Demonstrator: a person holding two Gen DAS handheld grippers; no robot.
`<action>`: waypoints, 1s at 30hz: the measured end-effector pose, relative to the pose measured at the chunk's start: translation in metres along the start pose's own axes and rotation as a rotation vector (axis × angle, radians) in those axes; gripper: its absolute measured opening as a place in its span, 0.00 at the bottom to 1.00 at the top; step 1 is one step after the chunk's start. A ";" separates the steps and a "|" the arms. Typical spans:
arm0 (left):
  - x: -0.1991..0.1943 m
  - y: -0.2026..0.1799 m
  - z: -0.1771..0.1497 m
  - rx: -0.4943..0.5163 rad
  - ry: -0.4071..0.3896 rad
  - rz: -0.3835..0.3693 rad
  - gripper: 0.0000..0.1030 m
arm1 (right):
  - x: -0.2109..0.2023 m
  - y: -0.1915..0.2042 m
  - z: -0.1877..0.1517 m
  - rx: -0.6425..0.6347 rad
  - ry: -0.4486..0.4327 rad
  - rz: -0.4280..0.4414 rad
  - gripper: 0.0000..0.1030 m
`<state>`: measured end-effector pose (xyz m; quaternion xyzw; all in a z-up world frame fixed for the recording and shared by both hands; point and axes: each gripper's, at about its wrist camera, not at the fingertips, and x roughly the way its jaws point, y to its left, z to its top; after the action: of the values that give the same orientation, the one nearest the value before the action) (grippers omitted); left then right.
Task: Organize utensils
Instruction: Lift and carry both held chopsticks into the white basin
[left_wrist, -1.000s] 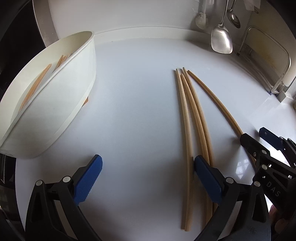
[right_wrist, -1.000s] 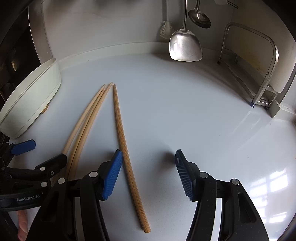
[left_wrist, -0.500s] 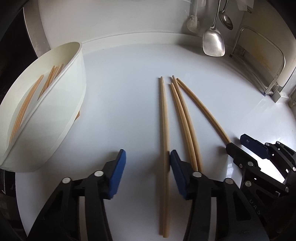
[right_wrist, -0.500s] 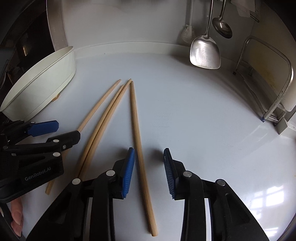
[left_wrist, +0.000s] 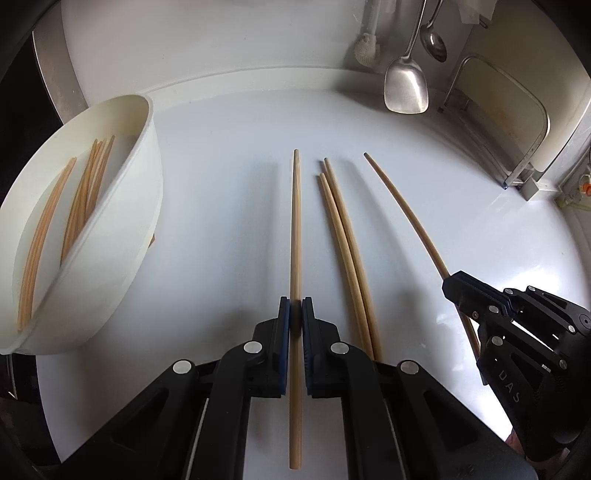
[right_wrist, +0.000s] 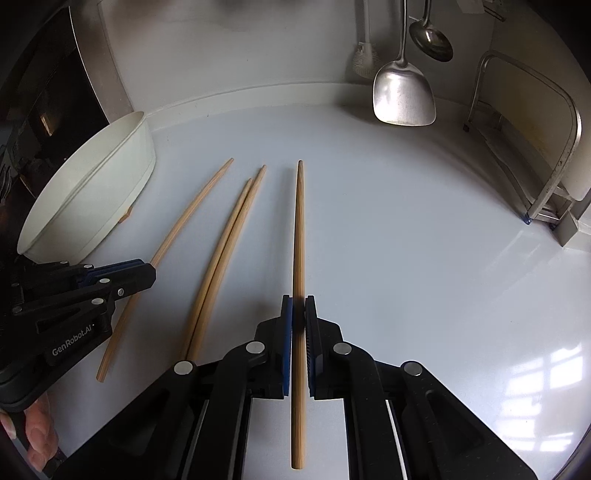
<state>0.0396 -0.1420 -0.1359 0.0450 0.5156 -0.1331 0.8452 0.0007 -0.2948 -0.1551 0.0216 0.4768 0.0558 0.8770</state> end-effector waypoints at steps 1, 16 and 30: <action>-0.006 0.001 0.002 0.001 -0.005 -0.009 0.07 | -0.005 0.001 0.003 0.008 -0.005 0.001 0.06; -0.101 0.133 0.058 -0.112 -0.129 0.055 0.07 | -0.058 0.109 0.097 -0.005 -0.113 0.121 0.06; -0.055 0.259 0.053 -0.174 -0.033 0.108 0.07 | 0.029 0.249 0.137 -0.019 0.049 0.228 0.06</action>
<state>0.1315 0.1054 -0.0787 -0.0031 0.5082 -0.0427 0.8602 0.1117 -0.0423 -0.0818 0.0662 0.4920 0.1602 0.8532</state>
